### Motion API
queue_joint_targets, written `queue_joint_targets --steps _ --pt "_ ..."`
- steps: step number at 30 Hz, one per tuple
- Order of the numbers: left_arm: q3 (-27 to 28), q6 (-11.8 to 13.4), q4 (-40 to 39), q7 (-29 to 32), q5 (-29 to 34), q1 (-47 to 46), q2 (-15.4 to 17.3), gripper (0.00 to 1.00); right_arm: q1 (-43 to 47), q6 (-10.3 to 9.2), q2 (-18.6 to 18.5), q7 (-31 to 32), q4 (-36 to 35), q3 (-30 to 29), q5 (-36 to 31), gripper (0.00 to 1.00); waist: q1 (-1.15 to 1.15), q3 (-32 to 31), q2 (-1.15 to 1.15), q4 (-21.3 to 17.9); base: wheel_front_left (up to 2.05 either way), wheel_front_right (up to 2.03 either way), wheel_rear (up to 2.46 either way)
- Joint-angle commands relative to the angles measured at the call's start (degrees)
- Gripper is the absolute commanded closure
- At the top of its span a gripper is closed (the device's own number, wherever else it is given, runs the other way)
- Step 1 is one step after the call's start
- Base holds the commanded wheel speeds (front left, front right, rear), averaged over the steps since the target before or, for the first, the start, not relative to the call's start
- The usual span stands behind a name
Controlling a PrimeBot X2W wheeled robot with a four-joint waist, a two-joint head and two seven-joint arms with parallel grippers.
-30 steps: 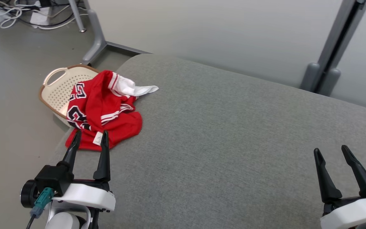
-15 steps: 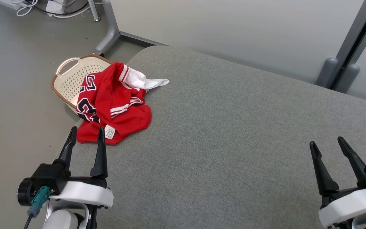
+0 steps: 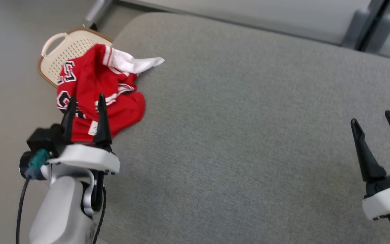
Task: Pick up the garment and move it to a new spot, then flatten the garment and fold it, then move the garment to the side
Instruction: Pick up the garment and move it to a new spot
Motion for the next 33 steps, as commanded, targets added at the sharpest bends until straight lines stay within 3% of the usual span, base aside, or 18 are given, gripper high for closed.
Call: queue_joint_targets --steps 1,9,16,18,27,33 --pt "0.8 -0.3 1.9 -0.1 -0.3 -2.1 -0.1 0.0 -1.4 -0.01 -0.8 0.6 -0.7 0.1 0.5 0.0 0.0 5.4 0.0 -3.1 0.0 0.0 0.0" --pt "3.9 -3.7 22.6 -0.1 -2.5 -14.2 -0.4 0.0 -6.2 -0.01 -3.7 1.0 -1.9 0.2 1.7 0.0 0.0 13.7 0.0 -7.3 0.0 0.0 0.0" --pt "5.4 -5.0 38.7 -0.1 -4.4 -21.5 0.5 0.0 -8.9 -0.01 -4.5 -1.0 0.2 1.4 2.6 0.0 0.0 15.9 0.0 -9.6 0.0 0.0 0.0" --pt "5.8 -5.2 42.0 0.1 -4.6 -22.6 0.8 1.0 -9.8 -0.01 -4.5 -2.5 1.4 1.7 2.7 0.0 0.0 15.7 0.0 -10.2 0.0 0.0 0.0" --pt "10.4 -3.9 31.2 -0.1 -2.2 -17.2 2.0 1.0 -11.2 -0.01 -3.4 -6.9 5.3 2.4 3.1 0.0 0.0 12.7 0.0 -12.3 0.0 0.0 0.0" --pt "12.9 -3.8 17.1 -0.1 2.7 -9.4 0.5 1.0 -9.8 -0.01 -1.4 -10.0 9.2 2.9 3.4 0.0 0.0 7.6 0.0 -13.8 0.0 0.0 0.0"
